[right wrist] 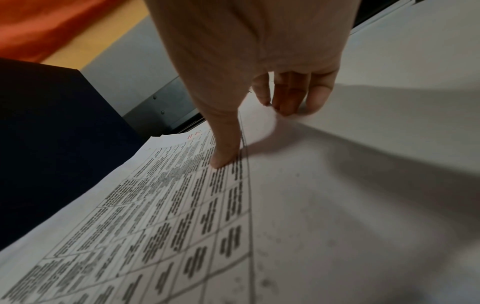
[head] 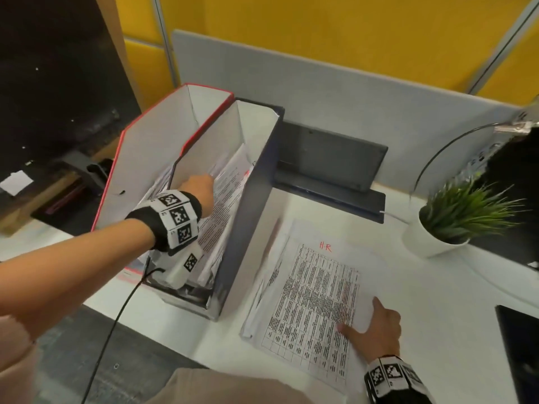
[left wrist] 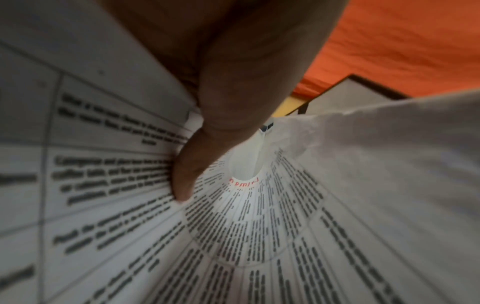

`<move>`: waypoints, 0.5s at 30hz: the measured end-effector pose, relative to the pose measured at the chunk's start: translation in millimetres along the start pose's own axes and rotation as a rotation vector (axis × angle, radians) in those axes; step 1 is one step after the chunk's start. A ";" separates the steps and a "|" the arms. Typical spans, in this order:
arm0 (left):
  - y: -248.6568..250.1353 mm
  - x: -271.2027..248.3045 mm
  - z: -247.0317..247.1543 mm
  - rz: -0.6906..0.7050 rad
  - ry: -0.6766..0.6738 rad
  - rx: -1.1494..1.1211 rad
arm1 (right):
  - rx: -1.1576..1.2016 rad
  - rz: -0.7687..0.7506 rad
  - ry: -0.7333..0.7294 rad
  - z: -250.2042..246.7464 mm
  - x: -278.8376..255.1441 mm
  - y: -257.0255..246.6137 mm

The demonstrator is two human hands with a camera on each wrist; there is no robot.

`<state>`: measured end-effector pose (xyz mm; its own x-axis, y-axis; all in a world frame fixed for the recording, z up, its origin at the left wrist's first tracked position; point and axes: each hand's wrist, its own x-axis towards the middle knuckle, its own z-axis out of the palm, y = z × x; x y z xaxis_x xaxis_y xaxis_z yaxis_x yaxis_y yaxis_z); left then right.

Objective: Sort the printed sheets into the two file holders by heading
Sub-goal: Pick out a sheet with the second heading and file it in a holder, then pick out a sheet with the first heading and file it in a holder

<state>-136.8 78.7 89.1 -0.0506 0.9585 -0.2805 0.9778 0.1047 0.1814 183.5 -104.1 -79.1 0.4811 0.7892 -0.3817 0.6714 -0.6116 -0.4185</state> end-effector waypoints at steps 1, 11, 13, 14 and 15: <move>0.9 -0.6 1.1 0.006 0.005 0.004 | 0.004 0.000 0.000 0.1 -0.4 -0.1; 12.5 -22.7 -12.0 0.165 0.199 0.026 | 0.037 -0.013 0.010 3.0 1.5 3.4; 22.7 -31.0 -22.9 0.253 0.306 -0.056 | 0.038 -0.013 0.011 3.9 2.3 3.8; 30.4 -36.9 -27.5 0.314 0.362 -0.142 | 0.036 -0.010 0.012 4.0 2.5 3.7; 39.4 -44.1 -30.6 0.390 0.420 -0.236 | 0.035 -0.008 0.012 4.1 2.7 3.2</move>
<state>-102.2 48.7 137.5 0.1788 0.9555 0.2346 0.8715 -0.2645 0.4129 184.6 -104.1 -84.8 0.4825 0.7947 -0.3682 0.6555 -0.6065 -0.4500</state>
